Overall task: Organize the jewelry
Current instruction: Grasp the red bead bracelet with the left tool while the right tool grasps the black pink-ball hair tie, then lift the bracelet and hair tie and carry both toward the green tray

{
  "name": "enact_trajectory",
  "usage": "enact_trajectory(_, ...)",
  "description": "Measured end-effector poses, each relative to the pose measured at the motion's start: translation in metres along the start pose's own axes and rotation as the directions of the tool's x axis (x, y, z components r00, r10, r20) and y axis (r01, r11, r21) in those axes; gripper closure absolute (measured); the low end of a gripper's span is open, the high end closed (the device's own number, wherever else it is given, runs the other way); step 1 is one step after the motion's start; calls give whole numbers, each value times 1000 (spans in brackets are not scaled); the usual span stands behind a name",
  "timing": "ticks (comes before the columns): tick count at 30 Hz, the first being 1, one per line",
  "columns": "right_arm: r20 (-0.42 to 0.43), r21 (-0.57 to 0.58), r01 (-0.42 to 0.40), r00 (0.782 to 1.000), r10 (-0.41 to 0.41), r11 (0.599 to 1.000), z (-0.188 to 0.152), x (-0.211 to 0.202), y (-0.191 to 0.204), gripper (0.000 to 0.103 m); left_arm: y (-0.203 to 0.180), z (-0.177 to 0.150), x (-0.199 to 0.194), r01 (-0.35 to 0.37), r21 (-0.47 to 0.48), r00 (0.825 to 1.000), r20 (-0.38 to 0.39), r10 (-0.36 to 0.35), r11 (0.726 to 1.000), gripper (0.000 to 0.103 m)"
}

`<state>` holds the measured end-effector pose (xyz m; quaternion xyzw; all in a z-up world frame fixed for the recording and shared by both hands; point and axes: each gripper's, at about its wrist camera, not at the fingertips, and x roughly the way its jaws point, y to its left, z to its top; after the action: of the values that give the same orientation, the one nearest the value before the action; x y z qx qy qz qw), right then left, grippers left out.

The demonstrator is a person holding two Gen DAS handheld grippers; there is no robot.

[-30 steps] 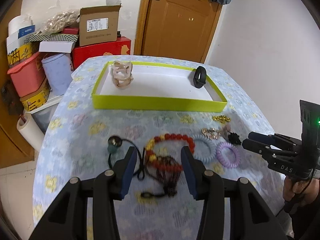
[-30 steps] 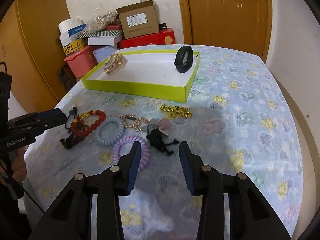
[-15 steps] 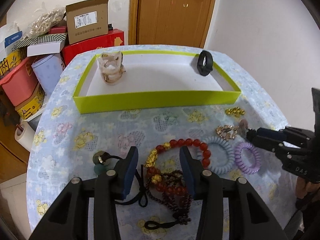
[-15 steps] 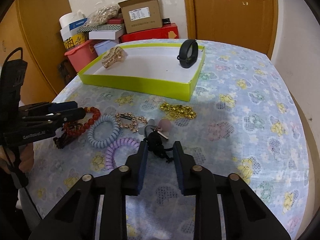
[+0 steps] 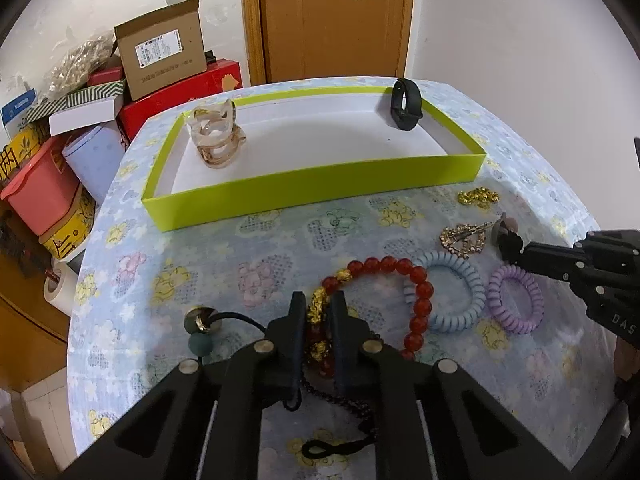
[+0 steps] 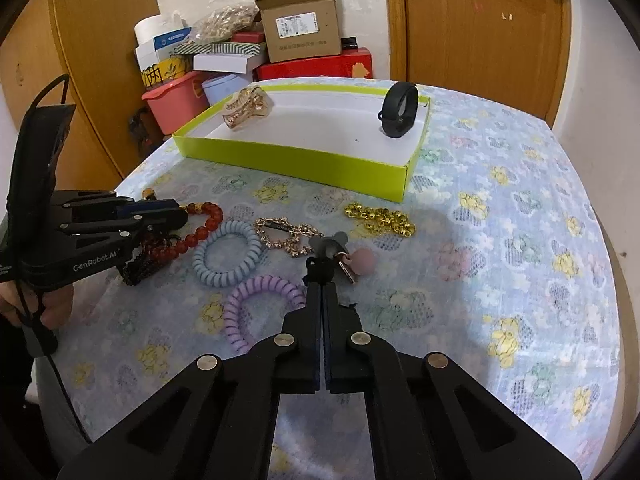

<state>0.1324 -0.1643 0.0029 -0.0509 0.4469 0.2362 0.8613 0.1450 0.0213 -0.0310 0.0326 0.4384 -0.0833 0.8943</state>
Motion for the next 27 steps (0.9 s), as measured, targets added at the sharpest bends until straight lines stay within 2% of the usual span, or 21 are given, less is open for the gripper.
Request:
enact_trajectory(8,20,33,-18,1000,18,999,-5,-14,-1,103,6,0,-18,57,-67,998,43,-54,996,93)
enact_trajectory(27,138,42,-22,990,16,999,-6,-74,9,103,-9,10,-95,102,-74,976,199,-86,992,93)
